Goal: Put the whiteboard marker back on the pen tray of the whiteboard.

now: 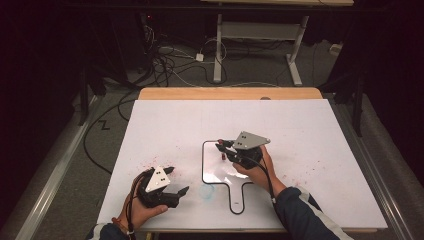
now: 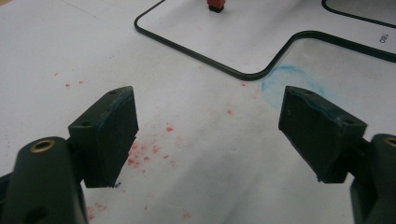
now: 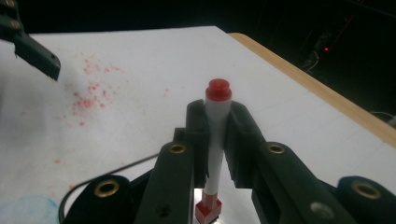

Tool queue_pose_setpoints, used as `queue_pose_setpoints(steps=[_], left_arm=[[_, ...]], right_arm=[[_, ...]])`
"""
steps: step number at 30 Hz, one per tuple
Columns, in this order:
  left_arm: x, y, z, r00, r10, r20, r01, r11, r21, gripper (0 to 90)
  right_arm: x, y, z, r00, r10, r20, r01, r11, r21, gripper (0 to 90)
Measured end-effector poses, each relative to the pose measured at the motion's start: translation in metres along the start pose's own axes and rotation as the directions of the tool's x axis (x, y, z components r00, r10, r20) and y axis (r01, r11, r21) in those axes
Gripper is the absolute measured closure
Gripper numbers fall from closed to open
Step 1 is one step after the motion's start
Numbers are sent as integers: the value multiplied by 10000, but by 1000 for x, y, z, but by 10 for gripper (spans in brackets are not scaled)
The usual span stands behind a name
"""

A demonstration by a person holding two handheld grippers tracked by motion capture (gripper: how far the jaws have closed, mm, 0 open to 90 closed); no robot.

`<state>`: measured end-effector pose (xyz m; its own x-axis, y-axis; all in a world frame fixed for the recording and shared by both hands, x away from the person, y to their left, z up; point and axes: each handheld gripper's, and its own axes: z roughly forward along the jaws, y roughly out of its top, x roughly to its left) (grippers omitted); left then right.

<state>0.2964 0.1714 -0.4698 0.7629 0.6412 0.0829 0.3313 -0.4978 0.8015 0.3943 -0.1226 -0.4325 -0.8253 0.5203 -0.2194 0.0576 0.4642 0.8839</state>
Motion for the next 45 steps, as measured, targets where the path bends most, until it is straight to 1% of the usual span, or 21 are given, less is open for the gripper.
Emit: queue_pose_setpoints(steps=[3, 4, 5, 7, 10, 12, 16, 18, 20, 23, 24, 26, 28, 30, 33, 35, 38, 39, 42, 44, 45], left_arm=[[0, 0, 0, 10000, 10, -1, -10, 10000, -27, 189], [-1, 0, 0, 10000, 42, -24, -42, 10000, -21, 189], [-1, 1, 0, 10000, 62, -40, -62, 10000, -26, 189], [-1, 1, 0, 10000, 49, -22, -49, 10000, -37, 189], [-1, 1, 1, 10000, 63, -26, -63, 10000, 2, 189], [-1, 1, 1, 10000, 60, -21, -60, 10000, 0, 189], [-1, 0, 1, 10000, 81, -15, -81, 10000, 15, 189], [-1, 0, 1, 10000, 66, 7, -66, 10000, 17, 189], [-1, 0, 1, 10000, 91, -5, -91, 10000, 18, 189], [-1, 0, 0, 10000, 93, -22, -93, 10000, 23, 189], [-1, 0, 0, 9999, 109, -33, -109, 9999, 21, 189], [0, 0, 0, 10000, 77, -3, -77, 10000, -4, 189], [0, 0, 0, 9999, 99, -32, -99, 9999, 14, 189], [0, 0, 0, 10000, 71, -11, -71, 10000, -10, 189], [-1, 1, 1, 9999, 110, -19, -110, 9999, 45, 189], [-1, 1, 1, 9999, 103, -10, -102, 9999, 27, 189], [-1, 1, 1, 9999, 128, -36, -128, 9999, 24, 189], [-1, 0, 1, 9999, 112, -39, -112, 9999, 30, 189], [0, 0, 0, 9999, 114, -102, -114, 9999, 11, 189], [0, 0, -1, 9999, 107, -116, -107, 9999, 23, 189], [-1, 0, -1, 9998, 133, -139, -132, 9999, 35, 189]], right_arm=[[-5, -2, -3, 9965, -193, 811, 171, 9995, 279, 813], [-8, -4, -3, 9954, -107, 947, 83, 9996, 261, 814], [-11, -5, -4, 9956, 169, 924, -184, 9997, 154, 813], [-12, -7, -3, 9952, 372, 900, -373, 9993, -11, 813], [-6, -5, 3, 9975, 486, 513, -470, 9984, -316, 813], [1, -3, 8, 9991, 393, 172, -384, 9981, -491, 813], [12, 1, 16, 9974, 531, -492, -567, 9955, -765, 813], [17, 2, 19, 9961, 442, -770, -510, 9948, -880, 813], [20, 4, 22, 9961, 370, -798, -443, 9948, -920, 813], [19, 4, 22, 9985, 84, -543, -129, 9964, -834, 813], [17, 4, 21, 9991, 121, -398, -151, 9969, -766, 813], [10, 2, 16, 9999, -115, 71, 119, 9986, -506, 813], [-2, -3, 10, 9990, 329, 309, -314, 9983, -482, 813], [-10, -7, 3, 9969, 282, 740, -262, 9993, -281, 813], [-18, -12, -4, 9954, 521, 804, -494, 9981, -356, 813], [-17, -12, -7, 9949, 394, 929, -372, 9990, -255, 813], [-18, -14, -13, 9947, 626, 822, -594, 9974, -409, 812], [-18, -14, -17, 9945, 730, 751, -692, 9962, -533, 812], [-18, -7, -31, 9941, 733, 795, -672, 9948, -772, 812], [-20, -2, -43, 9923, 784, 957, -689, 9926, -995, 812], [-22, 0, -50, 9915, 969, 863, -869, 9898, -1130, 811]])
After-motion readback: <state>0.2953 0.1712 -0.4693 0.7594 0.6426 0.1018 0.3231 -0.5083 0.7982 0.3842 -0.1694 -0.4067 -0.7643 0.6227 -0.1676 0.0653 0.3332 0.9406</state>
